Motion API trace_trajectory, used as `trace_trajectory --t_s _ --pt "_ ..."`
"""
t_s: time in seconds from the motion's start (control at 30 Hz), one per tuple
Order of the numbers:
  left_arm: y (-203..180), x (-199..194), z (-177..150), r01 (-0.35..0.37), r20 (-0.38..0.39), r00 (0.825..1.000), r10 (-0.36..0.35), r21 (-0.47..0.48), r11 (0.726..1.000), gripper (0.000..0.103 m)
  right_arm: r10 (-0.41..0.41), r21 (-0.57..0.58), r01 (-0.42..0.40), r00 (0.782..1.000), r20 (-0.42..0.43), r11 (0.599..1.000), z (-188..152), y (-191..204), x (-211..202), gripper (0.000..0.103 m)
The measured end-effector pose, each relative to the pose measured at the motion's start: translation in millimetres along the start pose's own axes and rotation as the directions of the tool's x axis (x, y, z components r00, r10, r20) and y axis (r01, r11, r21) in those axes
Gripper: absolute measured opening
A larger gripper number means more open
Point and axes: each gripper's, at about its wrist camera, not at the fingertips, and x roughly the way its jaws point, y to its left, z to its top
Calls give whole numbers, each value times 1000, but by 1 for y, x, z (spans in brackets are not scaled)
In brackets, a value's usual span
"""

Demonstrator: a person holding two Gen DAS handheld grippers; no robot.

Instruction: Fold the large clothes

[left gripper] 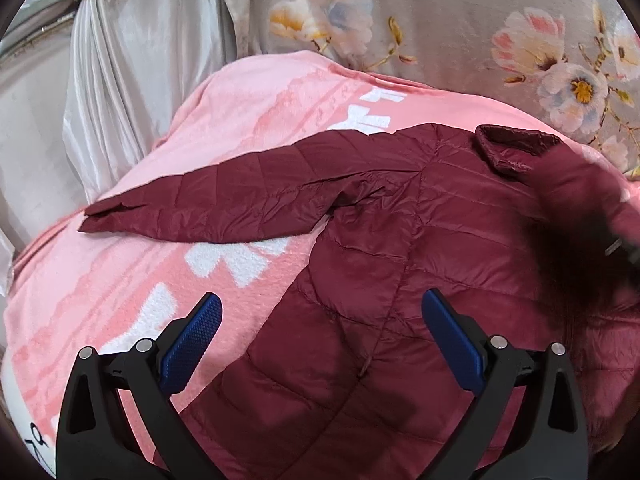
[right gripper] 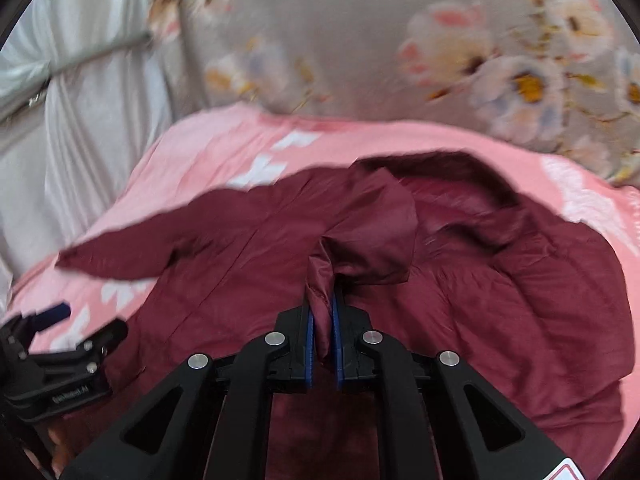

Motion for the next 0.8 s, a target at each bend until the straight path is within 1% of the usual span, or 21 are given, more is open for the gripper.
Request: trace_trajectory --t_s 0.03,0.1,0.17,0.2,0.23,0.27,0.3,0.37,0.4,0.43,0.5,0.53,0.6,0.63,0.67,0.7,0.73,0.77,0.8 --pt "1 2 1 16 -7 1000 -16 -6 1000 98 18 -21 -19 999 -38 1000 -6 11 11 10" --pt "3 7 4 51 -18 999 -51 -22 998 98 29 -57 -34 996 -87 998 -14 24 22 16" --pt "3 10 7 97 -31 995 -98 -42 994 98 21 -81 -29 996 -91 996 -20 31 17 35" --pt "3 10 8 116 -37 992 -118 -50 992 98 21 -79 -27 997 -74 997 -22 31 8 41" --pt "2 12 10 152 -49 987 -156 -66 986 98 21 -69 -25 998 -58 997 -23 28 1 53" --pt "0 13 12 173 -56 982 -178 -77 982 98 14 -47 -15 999 -31 999 -23 21 -11 62" --pt "-1 15 14 189 -64 979 -195 -86 978 98 2 -21 -3 1000 -11 1000 -25 15 -23 64" --pt "-8 18 19 252 -89 961 -263 -118 961 98 -17 25 18 1000 -2 1000 -27 -3 -37 65" --pt "-13 19 21 278 -99 951 -292 -136 951 98 -39 68 38 999 6 997 -30 -19 -49 65" --pt "-16 20 22 291 -106 946 -307 -147 945 98 -56 95 55 998 11 994 -32 -29 -55 65" --pt "-27 26 24 302 -130 937 -324 -164 939 98 -125 159 122 992 10 980 -39 -61 -71 65" --pt "-34 33 24 299 -160 932 -326 -170 939 98 -152 185 148 988 7 971 -42 -74 -76 65" --pt "-44 48 22 315 -218 909 -354 -195 929 98 -204 265 199 979 -8 944 -52 -110 -85 65" --pt "-48 56 20 325 -253 892 -375 -217 920 97 -214 299 209 977 -16 931 -55 -123 -87 65" --pt "-51 64 18 341 -278 873 -402 -243 908 92 -223 357 218 974 -26 908 -61 -142 -90 65" --pt "-53 68 17 354 -290 858 -424 -264 897 85 -228 413 222 973 -35 883 -65 -161 -91 65" --pt "-56 71 16 360 -295 852 -432 -269 893 63 -230 460 226 972 -48 859 -70 -178 -90 65" --pt "-59 73 18 368 -297 850 -435 -258 893 40 -231 498 230 971 -62 836 -72 -191 -89 65" --pt "-63 74 21 365 -295 855 -426 -241 899 31 -221 545 224 973 -72 808 -74 -205 -86 64"
